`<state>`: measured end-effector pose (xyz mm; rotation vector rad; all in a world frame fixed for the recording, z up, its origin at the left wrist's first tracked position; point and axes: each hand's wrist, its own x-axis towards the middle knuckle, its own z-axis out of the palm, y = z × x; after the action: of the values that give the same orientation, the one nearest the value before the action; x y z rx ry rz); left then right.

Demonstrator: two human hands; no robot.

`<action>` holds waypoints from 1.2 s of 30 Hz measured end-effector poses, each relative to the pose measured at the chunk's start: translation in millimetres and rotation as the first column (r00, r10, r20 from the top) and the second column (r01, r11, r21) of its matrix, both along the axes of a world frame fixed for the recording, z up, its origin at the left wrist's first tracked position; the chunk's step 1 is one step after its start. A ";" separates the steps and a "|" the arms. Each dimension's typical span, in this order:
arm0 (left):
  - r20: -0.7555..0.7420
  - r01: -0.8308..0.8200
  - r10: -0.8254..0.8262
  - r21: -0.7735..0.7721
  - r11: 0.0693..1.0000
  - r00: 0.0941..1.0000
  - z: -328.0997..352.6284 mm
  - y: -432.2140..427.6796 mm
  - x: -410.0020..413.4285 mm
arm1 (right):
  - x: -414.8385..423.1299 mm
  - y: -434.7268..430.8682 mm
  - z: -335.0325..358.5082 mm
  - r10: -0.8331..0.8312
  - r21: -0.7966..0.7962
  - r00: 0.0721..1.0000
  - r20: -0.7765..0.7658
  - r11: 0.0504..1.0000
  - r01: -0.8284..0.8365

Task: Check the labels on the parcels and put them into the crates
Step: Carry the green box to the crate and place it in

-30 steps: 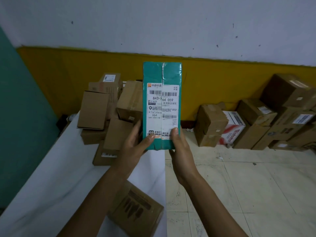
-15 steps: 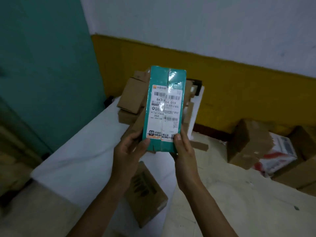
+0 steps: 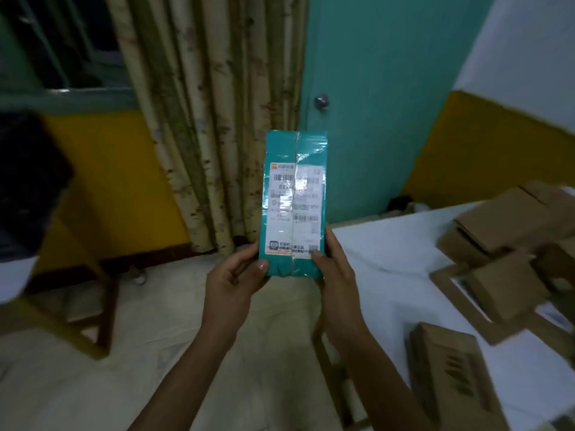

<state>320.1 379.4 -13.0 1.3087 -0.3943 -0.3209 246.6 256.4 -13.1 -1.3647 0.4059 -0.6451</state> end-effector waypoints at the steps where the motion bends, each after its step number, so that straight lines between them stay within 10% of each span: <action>1: 0.001 -0.053 0.053 -0.005 0.999 0.999 -0.6 29.4 13.3 | 20.3 26.7 -1.4 0.045 -0.006 0.999 0.003 0.999 -0.045; 18: 0.055 -0.653 0.653 -0.023 0.757 0.755 1.3 466.0 130.8 | 224.5 446.1 1.3 0.717 -0.218 0.693 0.069 0.689 -0.691; 36: 0.291 -0.611 0.587 -0.013 0.792 0.755 96.2 656.9 399.0 | 535.0 639.9 73.7 0.716 -0.579 0.664 0.216 0.642 -0.504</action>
<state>719.1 1036.3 83.3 1.4946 -0.1749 0.4079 781.6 896.4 60.6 -1.6425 -0.6405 -0.4336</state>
